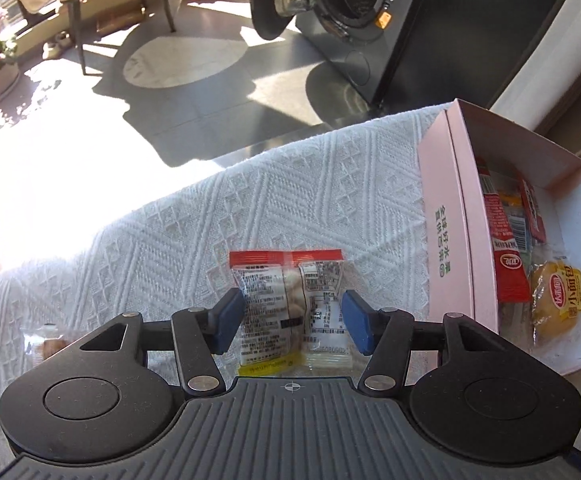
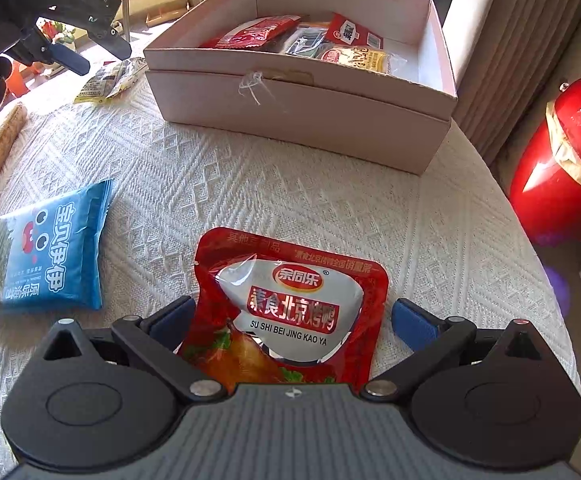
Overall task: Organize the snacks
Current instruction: 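Hold both packets and move them above the table near the blue seaweed bag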
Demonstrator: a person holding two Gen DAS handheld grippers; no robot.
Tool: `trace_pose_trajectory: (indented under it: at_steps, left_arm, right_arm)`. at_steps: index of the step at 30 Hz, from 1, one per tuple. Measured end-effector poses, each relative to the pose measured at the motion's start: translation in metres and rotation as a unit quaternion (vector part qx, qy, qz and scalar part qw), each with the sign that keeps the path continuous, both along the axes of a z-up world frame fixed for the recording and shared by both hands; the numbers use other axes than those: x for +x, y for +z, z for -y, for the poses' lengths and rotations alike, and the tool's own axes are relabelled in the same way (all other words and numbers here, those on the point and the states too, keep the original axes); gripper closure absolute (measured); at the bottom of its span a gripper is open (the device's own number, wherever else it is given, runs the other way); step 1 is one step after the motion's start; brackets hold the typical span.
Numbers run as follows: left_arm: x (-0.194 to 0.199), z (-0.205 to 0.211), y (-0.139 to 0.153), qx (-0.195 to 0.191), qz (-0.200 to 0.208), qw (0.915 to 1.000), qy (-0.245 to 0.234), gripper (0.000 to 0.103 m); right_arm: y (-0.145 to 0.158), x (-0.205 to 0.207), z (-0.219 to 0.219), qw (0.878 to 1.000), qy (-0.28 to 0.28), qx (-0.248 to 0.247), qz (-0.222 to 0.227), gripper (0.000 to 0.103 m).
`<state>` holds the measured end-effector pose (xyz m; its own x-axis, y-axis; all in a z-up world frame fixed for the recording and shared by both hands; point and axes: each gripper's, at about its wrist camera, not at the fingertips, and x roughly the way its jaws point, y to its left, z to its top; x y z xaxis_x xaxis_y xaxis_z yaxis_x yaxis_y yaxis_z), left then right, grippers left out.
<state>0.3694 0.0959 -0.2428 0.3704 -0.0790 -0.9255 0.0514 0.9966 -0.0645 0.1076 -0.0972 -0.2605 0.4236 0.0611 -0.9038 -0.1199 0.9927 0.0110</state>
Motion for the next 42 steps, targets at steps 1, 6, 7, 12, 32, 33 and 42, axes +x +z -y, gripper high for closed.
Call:
trace_pose_trajectory:
  at_steps: [1,6,7,12,32,33,42]
  left_arm:
    - [0.003,0.004,-0.004,0.010,-0.005,0.9999,-0.002,0.038]
    - [0.011,0.010,-0.011,0.041,-0.014,0.9990,0.012,0.034]
    - [0.012,0.011,-0.010,0.042,-0.015,0.9990,0.012,0.035]
    - [-0.008,0.005,-0.003,0.019,-0.014,0.9997,-0.004,0.042]
    - [-0.214,0.037,-0.005,-0.075,-0.141,0.9871,-0.013,0.042]
    - [-0.215,0.037,-0.003,-0.062,-0.135,0.9888,-0.014,0.042]
    - [-0.212,0.040,-0.002,-0.037,-0.125,0.9909,-0.034,0.042]
  right_arm:
    - [0.000,0.001,0.000,1.000,0.000,0.000,-0.001,0.000]
    - [0.000,0.003,-0.001,1.000,0.000,-0.001,-0.006,0.000]
    - [0.000,0.003,-0.001,1.000,0.000,-0.001,-0.007,0.000]
    - [0.000,0.004,-0.001,1.000,0.002,0.000,-0.010,0.000]
    - [0.000,0.022,0.001,0.994,-0.056,-0.002,-0.091,0.000]
    - [-0.001,0.021,-0.001,0.994,-0.059,-0.002,-0.092,0.000]
    - [-0.001,0.038,-0.020,0.993,-0.062,0.005,-0.102,0.000]
